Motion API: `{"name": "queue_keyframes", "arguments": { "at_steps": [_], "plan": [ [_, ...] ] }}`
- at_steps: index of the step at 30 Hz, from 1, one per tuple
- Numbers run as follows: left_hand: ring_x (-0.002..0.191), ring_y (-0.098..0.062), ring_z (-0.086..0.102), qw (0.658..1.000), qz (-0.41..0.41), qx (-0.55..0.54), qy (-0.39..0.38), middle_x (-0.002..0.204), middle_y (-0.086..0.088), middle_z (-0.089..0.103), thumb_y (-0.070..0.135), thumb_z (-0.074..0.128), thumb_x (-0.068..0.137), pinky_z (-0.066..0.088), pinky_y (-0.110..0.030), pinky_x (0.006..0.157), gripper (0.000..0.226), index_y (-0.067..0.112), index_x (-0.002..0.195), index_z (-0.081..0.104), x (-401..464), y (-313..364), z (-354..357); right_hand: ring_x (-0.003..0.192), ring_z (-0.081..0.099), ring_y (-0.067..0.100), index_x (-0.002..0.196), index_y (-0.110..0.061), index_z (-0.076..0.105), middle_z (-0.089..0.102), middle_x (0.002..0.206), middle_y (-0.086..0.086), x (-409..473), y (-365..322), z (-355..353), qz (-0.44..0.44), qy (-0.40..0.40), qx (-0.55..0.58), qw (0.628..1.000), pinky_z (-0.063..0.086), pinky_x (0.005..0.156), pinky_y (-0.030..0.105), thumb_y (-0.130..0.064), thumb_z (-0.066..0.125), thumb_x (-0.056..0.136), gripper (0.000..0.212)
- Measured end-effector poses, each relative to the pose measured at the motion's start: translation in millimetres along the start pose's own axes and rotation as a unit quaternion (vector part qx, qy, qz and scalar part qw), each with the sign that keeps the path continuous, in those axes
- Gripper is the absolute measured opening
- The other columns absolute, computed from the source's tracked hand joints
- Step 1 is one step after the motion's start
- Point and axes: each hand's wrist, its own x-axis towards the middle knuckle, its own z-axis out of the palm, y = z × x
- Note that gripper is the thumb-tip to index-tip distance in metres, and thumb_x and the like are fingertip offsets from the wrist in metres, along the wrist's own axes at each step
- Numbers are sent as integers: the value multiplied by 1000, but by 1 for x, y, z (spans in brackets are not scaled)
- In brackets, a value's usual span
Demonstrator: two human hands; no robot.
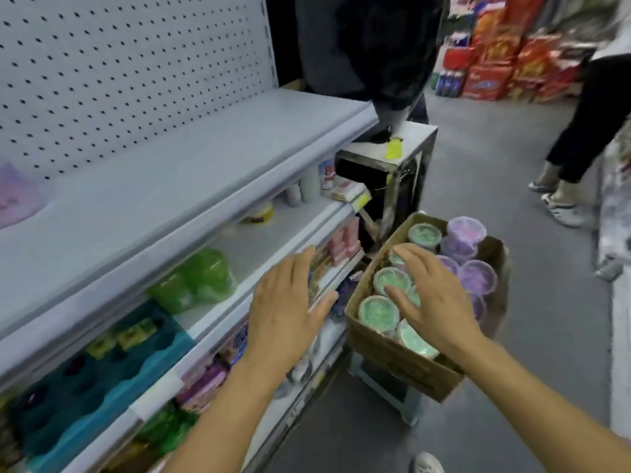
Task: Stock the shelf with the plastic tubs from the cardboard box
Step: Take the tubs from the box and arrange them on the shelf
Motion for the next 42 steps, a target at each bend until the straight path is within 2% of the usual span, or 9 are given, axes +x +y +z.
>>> {"name": "queue_keyframes", "arguments": {
  "at_steps": [10,18,20,22,25,28,34,38,42],
  "plan": [
    [130,-18,40,978,-10,-112,-178,143,4,41,52,53,90,38,-33,101,66,25,145,29,106,96,164,119,52,30,140,-16,43,47,139,8,17,217,4,183,-103,-17,977,52,86,43,-32,63,88,58],
    [124,-16,47,912,-160,-229,-300,138,2,47,46,58,90,39,-30,96,59,23,140,38,208,152,318,124,47,24,143,-21,36,41,142,6,91,364,41,298,-152,40,942,40,96,34,-33,58,92,56],
    [120,-18,51,899,-205,-233,-309,135,1,51,46,57,90,40,-30,93,56,22,138,42,219,147,328,114,53,23,140,-19,40,47,134,9,107,366,47,333,-139,90,928,42,95,32,-31,58,92,53],
    [115,-23,55,878,-254,-206,-349,131,-3,55,45,55,91,43,-33,91,52,18,134,46,250,162,431,91,57,15,132,-16,46,53,119,7,139,451,99,414,-154,135,887,41,81,27,-31,57,93,43],
    [106,-29,58,871,-271,-178,-370,118,-6,61,45,52,91,46,-35,86,42,15,121,55,254,157,444,84,60,18,114,-12,58,63,104,6,165,473,119,448,-122,176,868,40,72,26,-38,53,92,34],
    [97,-30,61,857,-298,-147,-395,107,-9,65,47,51,90,47,-35,77,41,13,110,60,258,156,483,85,63,31,90,-16,64,65,82,8,181,509,150,478,-124,175,852,54,76,42,-47,47,86,35],
    [80,-30,68,814,-392,-200,-379,98,-14,71,43,62,86,46,-28,61,42,9,111,64,258,151,520,77,67,40,66,-13,59,68,79,18,184,550,192,533,-96,198,817,57,74,56,-67,42,55,58],
    [76,-28,68,804,-410,-198,-383,90,-13,72,42,60,88,48,-28,57,40,6,104,65,261,154,520,74,66,42,61,-11,58,67,73,19,189,539,185,534,-67,200,819,56,72,57,-54,45,67,46],
    [82,-30,70,807,-402,-219,-374,88,-14,73,44,56,84,57,-40,79,41,7,98,65,271,162,499,65,58,35,57,-9,53,62,70,19,192,517,161,542,-47,211,812,53,72,51,-33,50,80,33]
  ]
}}
